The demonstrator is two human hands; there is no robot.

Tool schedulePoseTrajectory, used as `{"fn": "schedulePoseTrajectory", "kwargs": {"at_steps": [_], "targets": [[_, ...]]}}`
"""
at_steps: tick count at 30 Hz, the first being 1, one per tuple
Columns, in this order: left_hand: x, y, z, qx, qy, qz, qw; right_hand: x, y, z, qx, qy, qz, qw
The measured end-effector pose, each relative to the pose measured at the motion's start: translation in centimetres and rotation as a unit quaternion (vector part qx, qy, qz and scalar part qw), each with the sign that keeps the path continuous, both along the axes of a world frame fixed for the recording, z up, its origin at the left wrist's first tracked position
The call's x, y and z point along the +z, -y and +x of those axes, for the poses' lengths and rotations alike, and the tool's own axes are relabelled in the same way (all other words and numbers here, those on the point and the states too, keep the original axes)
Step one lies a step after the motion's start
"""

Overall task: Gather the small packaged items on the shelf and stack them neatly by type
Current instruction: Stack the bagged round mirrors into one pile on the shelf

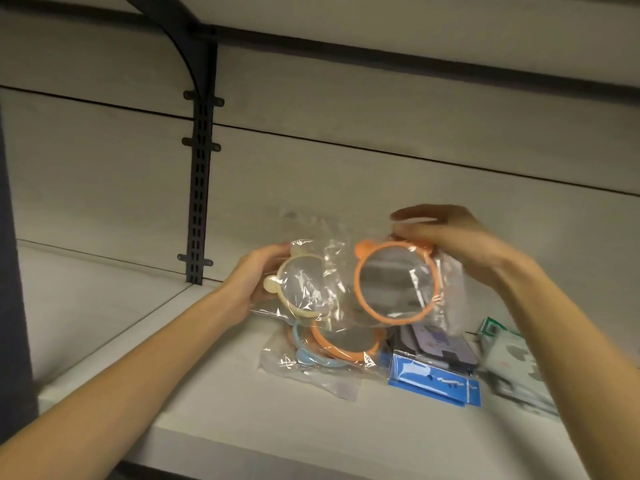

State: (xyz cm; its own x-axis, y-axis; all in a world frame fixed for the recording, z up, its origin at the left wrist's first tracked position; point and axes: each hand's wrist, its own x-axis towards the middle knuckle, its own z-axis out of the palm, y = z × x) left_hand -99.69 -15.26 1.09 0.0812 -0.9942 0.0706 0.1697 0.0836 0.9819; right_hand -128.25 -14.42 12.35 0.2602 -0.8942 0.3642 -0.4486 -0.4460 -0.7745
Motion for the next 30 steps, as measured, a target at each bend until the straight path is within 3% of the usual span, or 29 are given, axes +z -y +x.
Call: {"fn": "schedulePoseTrajectory", "kwargs": {"at_steps": [2,9,17,20,24,30], "targets": [[0.2,-0.3,-0.1,-0.011,0.015,-0.012,1.000,-0.8,0.8,2.0,0.002,-0.033,0.000,0.999],[0.0,-0.9,-0.4,-0.028,0.052,-0.072,0.996,-2.4,4.1,7.5,-0.011,-0.011,-0.024,1.000],[-0.5,-0.3,0.1,0.046,-0.013,-0.055,0.997,-4.5,4.4,7.8,-0.117,0.064,-0.102,0.986],[-0.7,0.1,0.0,0.053,-0.029,-0.059,0.996,-6.1,2.9,6.2,-0.158,0.051,-0.063,0.984],[-0.9,0.3,-0.1,0.051,-0.041,-0.054,0.996,-8.1,1.3,4.8,-0.104,0.010,0.035,0.994],[-0.7,0.3,0.2,-0.022,-0.034,-0.023,0.999,-6.0,1.7,4.7,-0.118,0.162,-0.030,0.979]]}}
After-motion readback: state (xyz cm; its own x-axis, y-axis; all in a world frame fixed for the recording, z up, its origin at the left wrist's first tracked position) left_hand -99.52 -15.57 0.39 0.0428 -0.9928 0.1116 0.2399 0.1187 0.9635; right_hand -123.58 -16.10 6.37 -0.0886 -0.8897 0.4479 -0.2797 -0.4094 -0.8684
